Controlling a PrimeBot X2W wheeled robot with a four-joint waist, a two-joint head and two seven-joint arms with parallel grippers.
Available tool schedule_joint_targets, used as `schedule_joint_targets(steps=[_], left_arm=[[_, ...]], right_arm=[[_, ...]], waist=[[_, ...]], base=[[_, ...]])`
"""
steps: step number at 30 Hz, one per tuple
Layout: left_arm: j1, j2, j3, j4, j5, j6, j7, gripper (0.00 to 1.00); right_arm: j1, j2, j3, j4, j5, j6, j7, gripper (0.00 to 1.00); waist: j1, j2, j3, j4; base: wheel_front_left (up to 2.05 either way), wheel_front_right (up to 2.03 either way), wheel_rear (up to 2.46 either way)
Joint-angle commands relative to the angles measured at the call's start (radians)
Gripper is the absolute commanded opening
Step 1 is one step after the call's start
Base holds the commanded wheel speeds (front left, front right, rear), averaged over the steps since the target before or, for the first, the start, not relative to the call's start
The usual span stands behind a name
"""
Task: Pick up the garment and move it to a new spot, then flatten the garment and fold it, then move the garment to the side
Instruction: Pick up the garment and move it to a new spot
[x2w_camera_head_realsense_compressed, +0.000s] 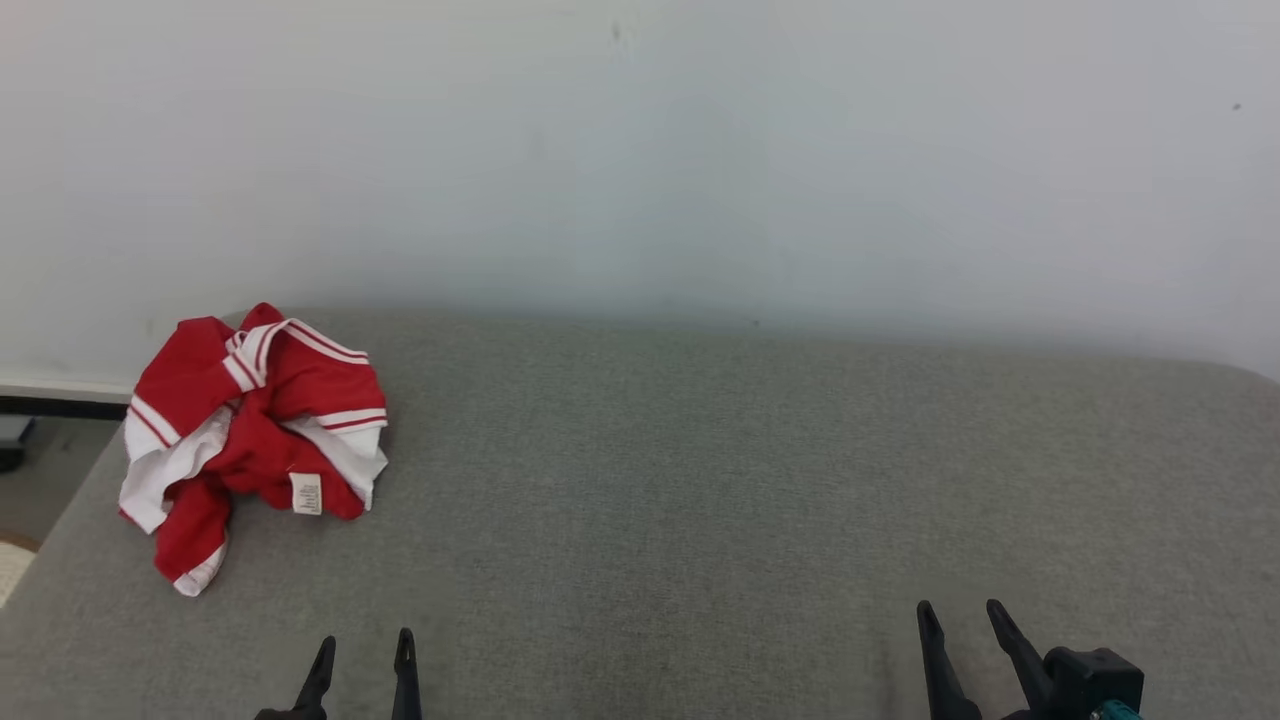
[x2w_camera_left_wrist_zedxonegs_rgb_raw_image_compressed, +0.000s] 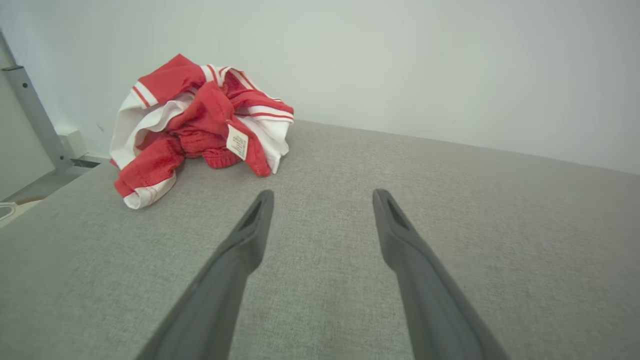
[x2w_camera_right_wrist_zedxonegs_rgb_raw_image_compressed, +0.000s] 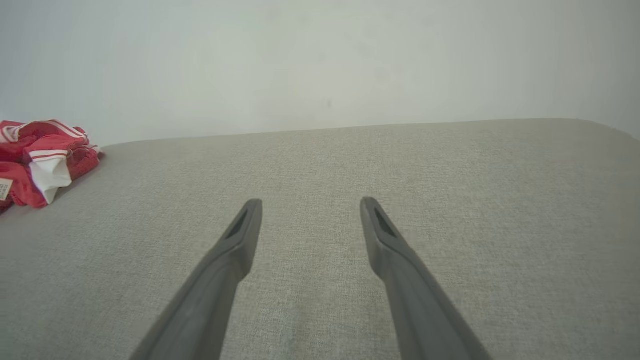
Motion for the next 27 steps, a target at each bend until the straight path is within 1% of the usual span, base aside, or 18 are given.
schedule_joint_targets(steps=[1, 8, 9, 12, 16, 21, 27], left_arm=[[-0.001, 0.004, -0.001, 0.001, -0.01, -0.002, -0.003, 1.0], [-0.005, 0.04, 0.004, 0.0, -0.012, -0.004, 0.028, 1.0], [-0.007, 0.051, 0.005, -0.016, -0.011, -0.004, 0.045, 1.0], [-0.002, 0.069, 0.01, -0.051, -0.013, 0.0, 0.071, 1.0], [0.016, 0.08, 0.032, -0.095, -0.028, 0.011, 0.079, 1.0], [0.049, 0.089, 0.069, -0.177, -0.048, 0.046, 0.077, 1.0], [0.096, 0.101, 0.104, -0.244, -0.065, 0.071, 0.069, 1.0]], right_arm=[[0.009, -0.002, 0.0, 0.0, 0.008, -0.002, -0.005, 1.0], [0.004, -0.002, 0.031, 0.005, 0.046, -0.002, -0.011, 1.0], [-0.001, -0.002, 0.043, 0.006, 0.056, -0.002, -0.014, 1.0], [-0.014, -0.002, 0.063, 0.009, 0.066, -0.002, -0.017, 1.0], [-0.051, -0.002, 0.099, 0.003, 0.067, -0.002, -0.008, 1.0], [-0.108, -0.003, 0.154, 0.012, 0.074, -0.002, -0.002, 1.0], [-0.163, -0.003, 0.208, 0.039, 0.088, -0.002, -0.001, 1.0]], waist=[[0.0, -0.0001, -0.003, 0.077], [0.0, -0.0001, -0.01, 0.238], [0.0, -0.0001, -0.011, 0.283], [0.0, -0.0001, -0.009, 0.341], [0.0, -0.0001, 0.018, 0.367], [0.0, -0.0001, 0.05, 0.392], [0.0, -0.0001, 0.075, 0.408]], base=[[0.0, 0.0, 0.0], [0.0, 0.0, 0.0], [0.0, 0.0, 0.0], [0.0, 0.0, 0.0], [0.0, 0.0, 0.0], [0.0, 0.0, 0.0], [0.0, 0.0, 0.0]])
